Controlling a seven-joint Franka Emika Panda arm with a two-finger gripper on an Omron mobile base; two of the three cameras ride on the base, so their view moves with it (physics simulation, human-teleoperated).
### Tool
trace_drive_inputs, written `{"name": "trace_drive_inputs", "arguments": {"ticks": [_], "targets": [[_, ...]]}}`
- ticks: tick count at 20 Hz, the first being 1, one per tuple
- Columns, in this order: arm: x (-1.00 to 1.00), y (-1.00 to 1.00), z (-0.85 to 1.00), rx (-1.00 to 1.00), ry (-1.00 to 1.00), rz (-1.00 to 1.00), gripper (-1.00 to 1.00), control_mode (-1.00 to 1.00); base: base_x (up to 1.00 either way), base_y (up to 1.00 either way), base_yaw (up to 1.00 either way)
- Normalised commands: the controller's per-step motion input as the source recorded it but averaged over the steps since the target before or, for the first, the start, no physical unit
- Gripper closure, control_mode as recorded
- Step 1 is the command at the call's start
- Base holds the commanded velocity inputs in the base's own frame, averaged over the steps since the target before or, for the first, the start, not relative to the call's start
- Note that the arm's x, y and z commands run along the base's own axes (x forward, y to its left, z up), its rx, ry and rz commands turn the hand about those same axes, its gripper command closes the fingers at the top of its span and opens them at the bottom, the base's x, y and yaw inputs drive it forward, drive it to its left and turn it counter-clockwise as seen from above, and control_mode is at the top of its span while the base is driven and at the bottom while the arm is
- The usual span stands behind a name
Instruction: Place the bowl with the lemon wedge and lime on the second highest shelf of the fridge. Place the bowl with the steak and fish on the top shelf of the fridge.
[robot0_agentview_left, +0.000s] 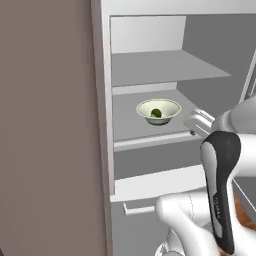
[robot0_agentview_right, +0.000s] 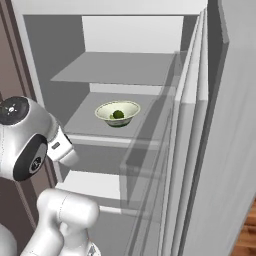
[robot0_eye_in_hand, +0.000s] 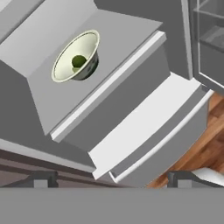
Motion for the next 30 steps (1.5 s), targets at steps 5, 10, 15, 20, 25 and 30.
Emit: {"name": "trace_drive_inputs", "arguments": {"ticks": [5, 10, 15, 20, 25, 30], "targets": [[0.0, 0.0, 0.0, 0.0, 0.0, 0.0, -1.0, 1.0, -0.15, -0.23, 0.1], [0.0, 0.0, 0.0, 0.0, 0.0, 0.0, -1.0, 1.0, -0.9, 0.08, 0.2], [0.0, 0.0, 0.0, 0.0, 0.0, 0.0, -1.0, 1.0, -1.0, 0.2, 0.22], [0.0, 0.0, 0.0, 0.0, 0.0, 0.0, -1.0, 1.0, -1.0, 0.47, 0.48], [0.0, 0.0, 0.0, 0.0, 0.0, 0.0, -1.0, 1.0, -0.9, 0.2, 0.85], [0.0, 0.0, 0.0, 0.0, 0.0, 0.0, -1.0, 1.0, -0.68, 0.0, 0.96]]}}
